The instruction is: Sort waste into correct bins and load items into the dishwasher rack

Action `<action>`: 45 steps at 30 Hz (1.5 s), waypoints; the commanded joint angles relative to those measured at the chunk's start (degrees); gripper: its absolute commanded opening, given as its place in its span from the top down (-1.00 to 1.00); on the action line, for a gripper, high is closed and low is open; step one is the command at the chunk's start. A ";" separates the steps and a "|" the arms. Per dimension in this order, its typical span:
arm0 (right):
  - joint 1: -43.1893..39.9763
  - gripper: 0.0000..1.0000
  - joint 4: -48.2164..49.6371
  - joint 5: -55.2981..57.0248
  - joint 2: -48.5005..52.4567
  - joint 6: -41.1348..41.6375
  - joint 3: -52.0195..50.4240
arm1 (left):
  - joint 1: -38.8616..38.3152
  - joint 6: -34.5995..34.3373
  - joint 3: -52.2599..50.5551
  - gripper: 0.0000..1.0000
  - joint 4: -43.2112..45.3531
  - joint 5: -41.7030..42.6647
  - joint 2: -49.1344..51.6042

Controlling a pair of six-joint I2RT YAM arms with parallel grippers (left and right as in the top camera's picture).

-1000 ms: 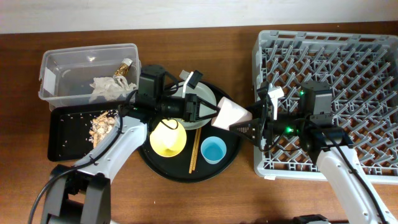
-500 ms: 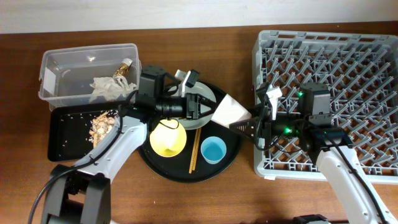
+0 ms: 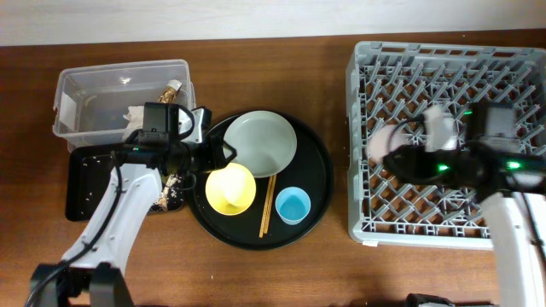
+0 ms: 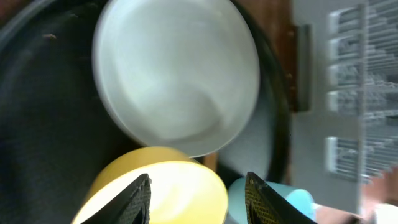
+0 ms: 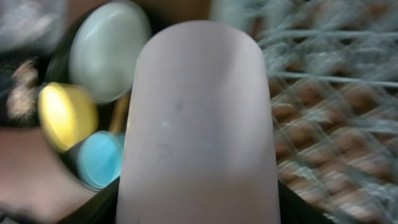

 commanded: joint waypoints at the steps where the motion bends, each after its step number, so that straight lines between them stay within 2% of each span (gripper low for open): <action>1: -6.03 -0.09 -3.76 13.90 0.50 2.95 5.09 | 0.24 3.06 0.39 0.03 -3.13 -13.53 -4.04; 2: -9.33 -0.09 -5.11 18.14 1.44 4.83 6.45 | 0.24 3.06 0.39 0.02 -4.37 -14.93 -4.81; 6: -16.50 -0.09 -8.39 23.02 7.37 8.04 10.29 | 0.24 3.06 0.39 0.01 -5.35 -15.17 -5.20; 11: -27.69 -0.14 -11.58 23.78 19.96 13.31 21.16 | 0.24 3.06 0.39 0.01 -5.44 -15.17 -5.20; 16: -34.58 -0.15 -8.48 23.85 25.18 18.97 22.38 | 0.24 3.06 0.39 0.01 -5.55 -15.17 -5.20; 20: -36.06 -0.21 -8.13 23.80 28.48 19.12 22.36 | 0.24 3.06 0.39 0.01 -5.60 -15.17 -5.20; 23: -36.06 -0.30 -8.31 23.98 31.06 19.08 22.32 | 0.22 3.06 0.39 0.01 -5.70 -15.17 -5.20; 27: -36.04 -0.91 -8.11 23.93 31.36 19.10 22.32 | 0.22 3.06 0.39 0.00 -5.68 -15.17 -5.20; 30: -36.00 -0.93 -8.00 21.20 31.36 19.10 22.32 | 0.24 3.06 0.39 -0.01 -5.66 -15.17 -5.20; 32: -35.91 -0.86 -8.11 15.96 31.30 18.84 22.32 | 0.20 3.06 0.39 0.00 -5.68 -15.08 -5.20; 37: -32.09 -0.83 -8.13 2.01 26.47 12.57 22.43 | -3.34 3.08 0.39 -0.01 -4.96 -14.75 -5.20; 40: -23.80 -0.85 -10.64 1.42 22.18 9.33 22.43 | -9.20 3.06 0.39 -0.02 -3.43 -14.84 -5.20; 45: -7.13 -0.90 -14.03 4.42 21.44 6.78 22.36 | -18.78 3.06 0.37 -0.09 -3.23 -15.43 -4.85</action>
